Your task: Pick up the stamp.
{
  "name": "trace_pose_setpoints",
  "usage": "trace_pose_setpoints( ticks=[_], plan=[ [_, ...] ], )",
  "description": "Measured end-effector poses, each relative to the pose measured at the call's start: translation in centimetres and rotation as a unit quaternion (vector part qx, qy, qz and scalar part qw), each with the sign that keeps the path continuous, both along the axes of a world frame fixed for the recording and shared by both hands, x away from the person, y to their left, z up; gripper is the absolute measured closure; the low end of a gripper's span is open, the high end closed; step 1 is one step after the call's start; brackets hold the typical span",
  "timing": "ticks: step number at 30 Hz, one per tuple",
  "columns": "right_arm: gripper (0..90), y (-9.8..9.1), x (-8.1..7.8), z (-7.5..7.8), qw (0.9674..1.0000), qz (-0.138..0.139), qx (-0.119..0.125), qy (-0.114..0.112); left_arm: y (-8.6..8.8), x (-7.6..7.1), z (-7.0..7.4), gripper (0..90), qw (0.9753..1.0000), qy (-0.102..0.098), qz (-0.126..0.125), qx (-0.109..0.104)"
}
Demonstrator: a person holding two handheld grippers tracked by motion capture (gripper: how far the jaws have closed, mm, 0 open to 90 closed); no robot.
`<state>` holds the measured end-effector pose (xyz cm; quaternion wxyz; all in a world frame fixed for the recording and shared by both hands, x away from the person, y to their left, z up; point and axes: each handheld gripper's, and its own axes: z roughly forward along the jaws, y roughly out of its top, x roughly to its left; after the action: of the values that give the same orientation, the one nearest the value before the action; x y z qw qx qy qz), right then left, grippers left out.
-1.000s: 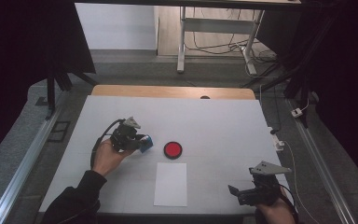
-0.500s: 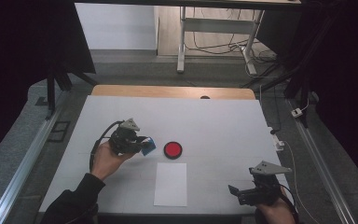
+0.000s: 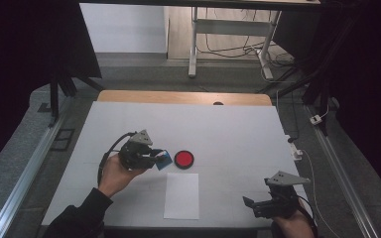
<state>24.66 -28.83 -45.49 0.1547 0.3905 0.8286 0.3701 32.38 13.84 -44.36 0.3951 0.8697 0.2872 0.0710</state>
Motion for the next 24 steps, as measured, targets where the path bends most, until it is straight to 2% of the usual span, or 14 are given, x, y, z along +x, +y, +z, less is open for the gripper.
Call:
trace_pose_setpoints(
  ticks=[12, 18, 24],
  plan=[
    [0.4, -0.1, 0.0, 0.0, 1.0, -0.004, 0.002, 0.002, -1.3, -1.5, 0.7, 70.3, 0.9989, -0.006, -0.044, -0.017],
    [0.0, 0.0, 0.0, 0.0, 1.0, -0.003, 0.002, 0.002, -2.0, -2.2, 1.1, 70.3, 0.9971, -0.009, -0.071, -0.027],
    [0.0, 0.0, 0.1, 0.0, 1.0, -0.004, 0.001, 0.003, -2.6, -2.9, 1.5, 70.2, 0.9957, -0.014, -0.087, -0.027]
  ],
)
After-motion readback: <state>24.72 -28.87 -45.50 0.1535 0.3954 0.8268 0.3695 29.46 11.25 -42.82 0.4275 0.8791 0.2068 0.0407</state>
